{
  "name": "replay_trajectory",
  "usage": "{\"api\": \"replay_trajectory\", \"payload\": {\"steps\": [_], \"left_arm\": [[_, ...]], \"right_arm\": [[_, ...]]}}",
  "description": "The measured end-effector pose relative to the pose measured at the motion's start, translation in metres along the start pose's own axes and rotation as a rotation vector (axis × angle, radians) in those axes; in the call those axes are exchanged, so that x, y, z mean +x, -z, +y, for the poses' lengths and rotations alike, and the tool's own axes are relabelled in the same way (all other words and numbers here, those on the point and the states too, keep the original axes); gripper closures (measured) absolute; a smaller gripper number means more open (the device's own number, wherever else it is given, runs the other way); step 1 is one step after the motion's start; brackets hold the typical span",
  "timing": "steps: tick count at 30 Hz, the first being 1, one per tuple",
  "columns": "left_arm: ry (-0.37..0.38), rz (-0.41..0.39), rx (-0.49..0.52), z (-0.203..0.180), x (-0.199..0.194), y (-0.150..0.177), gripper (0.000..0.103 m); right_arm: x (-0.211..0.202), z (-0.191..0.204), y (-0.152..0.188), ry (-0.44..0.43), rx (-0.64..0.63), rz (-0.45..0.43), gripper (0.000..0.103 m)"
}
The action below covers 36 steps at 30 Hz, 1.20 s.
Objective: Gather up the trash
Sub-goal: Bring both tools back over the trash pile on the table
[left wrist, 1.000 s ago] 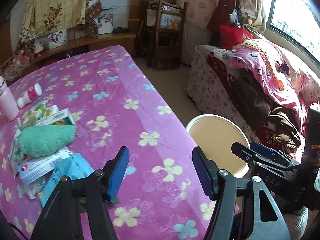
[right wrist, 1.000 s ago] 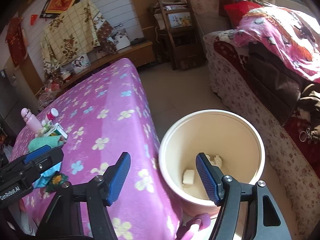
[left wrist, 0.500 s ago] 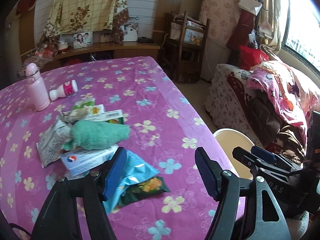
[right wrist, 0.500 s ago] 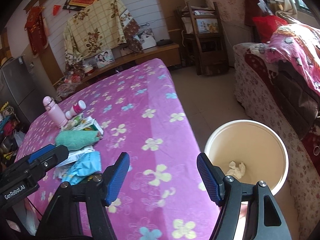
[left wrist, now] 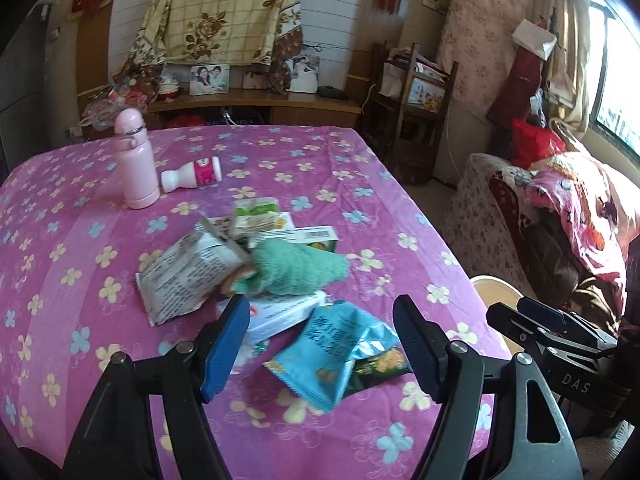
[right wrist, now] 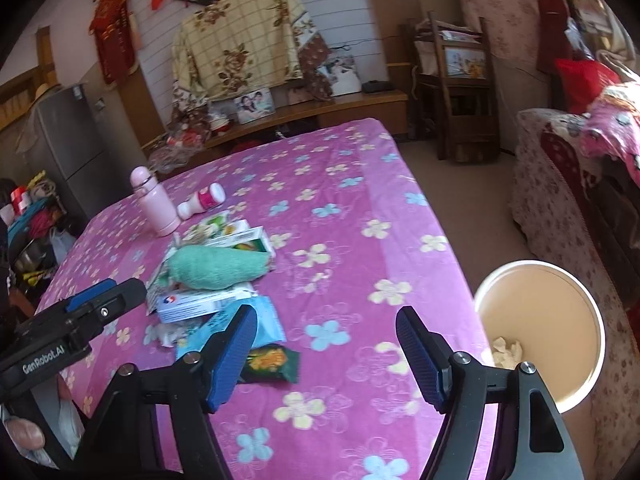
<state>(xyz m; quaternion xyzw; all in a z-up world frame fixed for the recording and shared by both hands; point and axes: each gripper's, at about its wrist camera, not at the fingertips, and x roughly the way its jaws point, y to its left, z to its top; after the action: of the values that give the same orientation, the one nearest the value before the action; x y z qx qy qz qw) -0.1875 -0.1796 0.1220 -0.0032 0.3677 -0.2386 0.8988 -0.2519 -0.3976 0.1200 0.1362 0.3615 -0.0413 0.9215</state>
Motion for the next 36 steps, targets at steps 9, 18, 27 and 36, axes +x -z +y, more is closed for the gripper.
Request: {"api": "replay_trajectory", "payload": {"steps": [9, 18, 27, 36], "left_arm": [[-0.042, 0.012, -0.026, 0.064, -0.005, 0.008, 0.026], [-0.067, 0.062, -0.072, 0.119, 0.006, 0.020, 0.026], [-0.092, 0.090, -0.049, 0.136, 0.028, 0.012, 0.026], [-0.018, 0.108, -0.055, 0.123, 0.040, -0.004, 0.026]], "right_arm": [[0.012, 0.025, 0.001, -0.068, -0.037, 0.023, 0.026], [0.034, 0.044, 0.006, -0.109, -0.068, 0.077, 0.025], [0.062, 0.063, -0.006, -0.148, -0.093, 0.117, 0.025], [0.093, 0.070, -0.019, -0.156, -0.098, 0.167, 0.025]]}}
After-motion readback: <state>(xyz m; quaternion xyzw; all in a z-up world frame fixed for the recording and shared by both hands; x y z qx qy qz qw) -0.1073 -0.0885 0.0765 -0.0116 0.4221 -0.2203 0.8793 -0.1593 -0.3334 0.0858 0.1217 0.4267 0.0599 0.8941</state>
